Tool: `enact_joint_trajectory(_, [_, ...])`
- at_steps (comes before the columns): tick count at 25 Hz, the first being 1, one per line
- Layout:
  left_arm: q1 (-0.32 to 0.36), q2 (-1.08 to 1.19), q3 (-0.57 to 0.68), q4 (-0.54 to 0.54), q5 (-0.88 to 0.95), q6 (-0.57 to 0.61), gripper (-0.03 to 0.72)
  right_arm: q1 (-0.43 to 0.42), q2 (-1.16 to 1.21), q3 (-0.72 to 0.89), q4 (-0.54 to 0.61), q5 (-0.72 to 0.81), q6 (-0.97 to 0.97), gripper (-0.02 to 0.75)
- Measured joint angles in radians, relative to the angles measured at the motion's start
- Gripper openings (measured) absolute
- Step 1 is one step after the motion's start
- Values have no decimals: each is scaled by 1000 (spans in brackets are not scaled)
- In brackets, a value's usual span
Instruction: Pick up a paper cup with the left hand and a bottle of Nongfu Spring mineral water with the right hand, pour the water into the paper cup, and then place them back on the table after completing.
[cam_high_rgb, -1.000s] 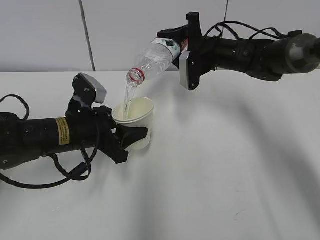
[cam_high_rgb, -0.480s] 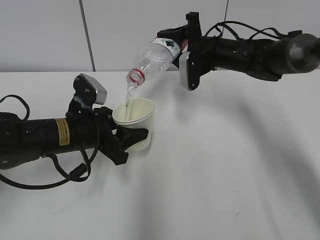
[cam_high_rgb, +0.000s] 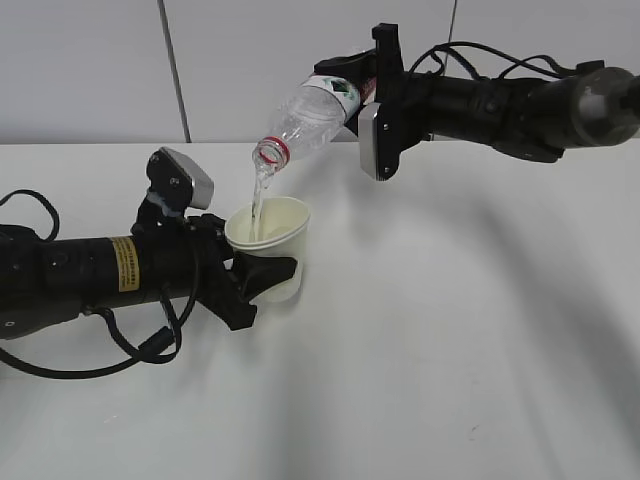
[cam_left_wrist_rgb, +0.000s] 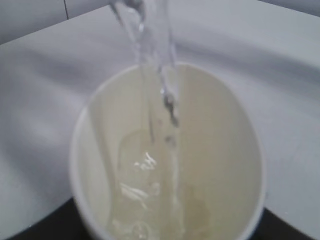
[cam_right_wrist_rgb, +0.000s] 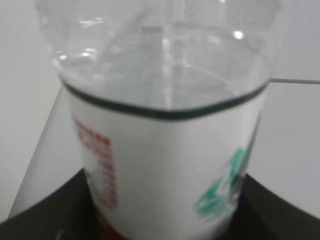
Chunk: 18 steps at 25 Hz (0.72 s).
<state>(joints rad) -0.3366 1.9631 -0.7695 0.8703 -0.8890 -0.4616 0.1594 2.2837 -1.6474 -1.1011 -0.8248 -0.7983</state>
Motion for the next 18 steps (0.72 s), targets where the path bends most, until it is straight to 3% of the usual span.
enact_joint_trajectory(18, [0,0,0,0,0,0,350,0,0,-2,61,30,-1,403])
